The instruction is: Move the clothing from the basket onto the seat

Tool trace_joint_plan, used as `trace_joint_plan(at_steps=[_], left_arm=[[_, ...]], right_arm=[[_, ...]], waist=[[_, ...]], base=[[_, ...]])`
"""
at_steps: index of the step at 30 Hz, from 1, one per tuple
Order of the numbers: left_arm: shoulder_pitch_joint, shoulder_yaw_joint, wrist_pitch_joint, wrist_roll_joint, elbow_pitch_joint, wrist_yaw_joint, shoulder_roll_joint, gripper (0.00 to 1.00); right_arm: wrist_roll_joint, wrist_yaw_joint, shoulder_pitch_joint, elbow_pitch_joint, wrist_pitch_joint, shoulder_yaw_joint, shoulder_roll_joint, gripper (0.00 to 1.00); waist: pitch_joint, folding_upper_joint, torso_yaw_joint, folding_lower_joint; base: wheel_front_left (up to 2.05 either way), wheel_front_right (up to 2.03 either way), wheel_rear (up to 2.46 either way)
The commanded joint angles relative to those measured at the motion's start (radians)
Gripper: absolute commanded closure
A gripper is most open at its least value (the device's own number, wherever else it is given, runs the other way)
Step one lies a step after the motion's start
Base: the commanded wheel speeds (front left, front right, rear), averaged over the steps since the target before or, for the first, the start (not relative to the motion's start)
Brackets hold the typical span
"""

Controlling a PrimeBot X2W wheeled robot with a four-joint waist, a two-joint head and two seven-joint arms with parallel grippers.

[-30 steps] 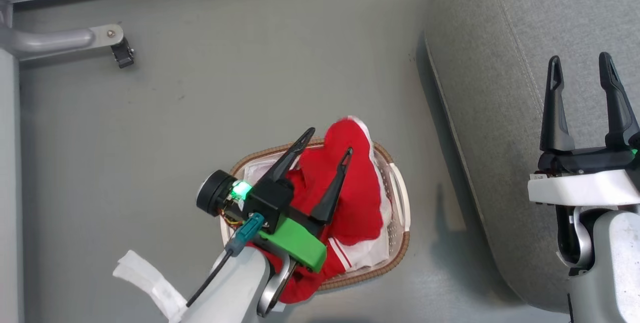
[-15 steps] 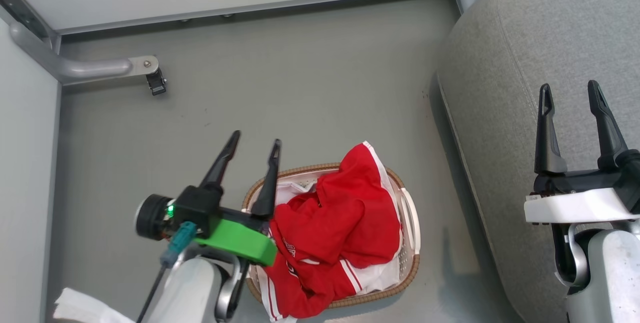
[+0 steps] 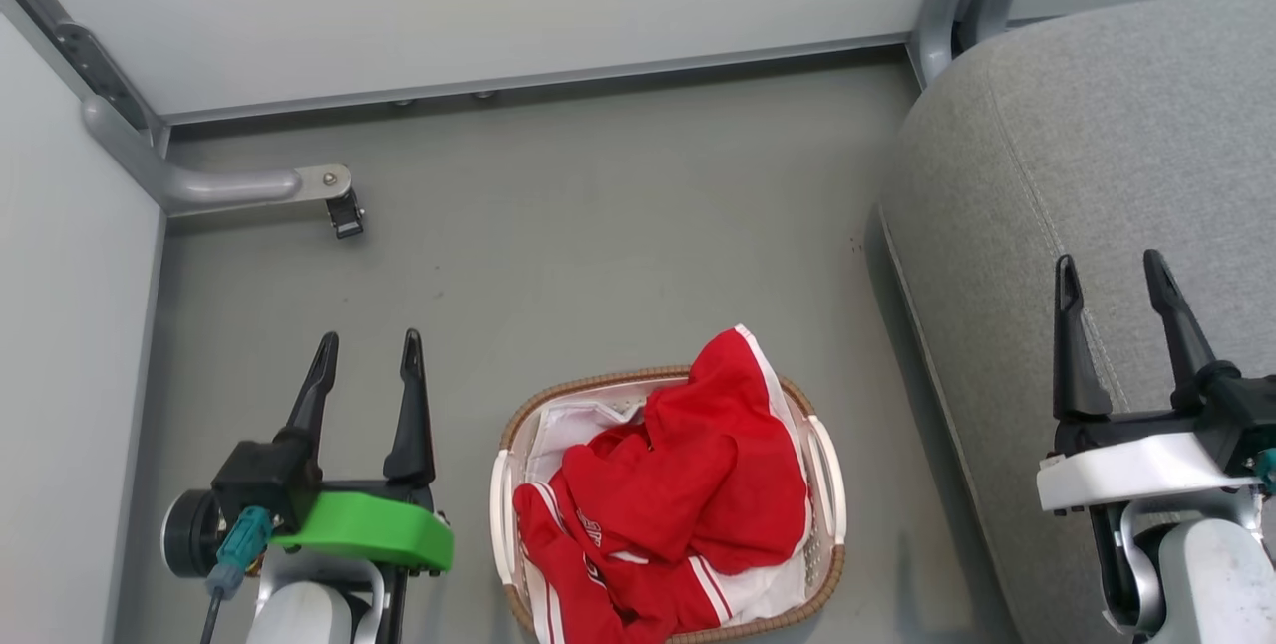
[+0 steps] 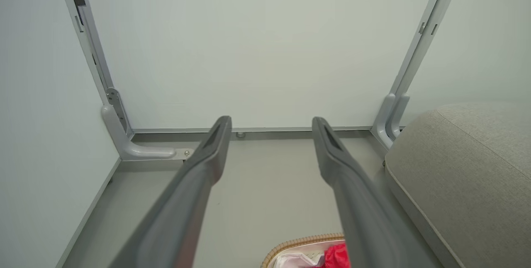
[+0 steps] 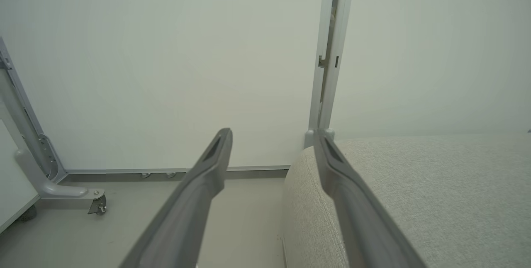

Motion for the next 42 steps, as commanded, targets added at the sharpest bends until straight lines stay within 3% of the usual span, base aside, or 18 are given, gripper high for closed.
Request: trace_joint_plan(at_steps=[1, 17, 42], left_arm=[[0.023, 0.008, 0.0, -0.006, -0.002, -0.005, 0.0, 0.0], [0.086, 0.019, 0.0, -0.045, 0.022, 0.007, 0.0, 0.0], [0.04, -0.017, 0.0, -0.012, 0.051, 0.005, 0.0, 0.0]], right_arm=[[-0.002, -0.001, 0.019, 0.011, -0.002, 0.0, -0.004, 0.0], [0.013, -0.001, 0.076, 0.108, -0.002, 0.049, -0.004, 0.0], [0.007, -0.001, 0.035, 0.093, -0.002, 0.036, -0.004, 0.0]], waist=[[-0.019, 0.0, 0.009, 0.0001], [-0.074, 0.0, 0.012, 0.0001], [-0.023, 0.0, 0.014, 0.0001]], base=[[0.0, 0.0, 0.0], [0.0, 0.0, 0.0], [0.0, 0.0, 0.0]])
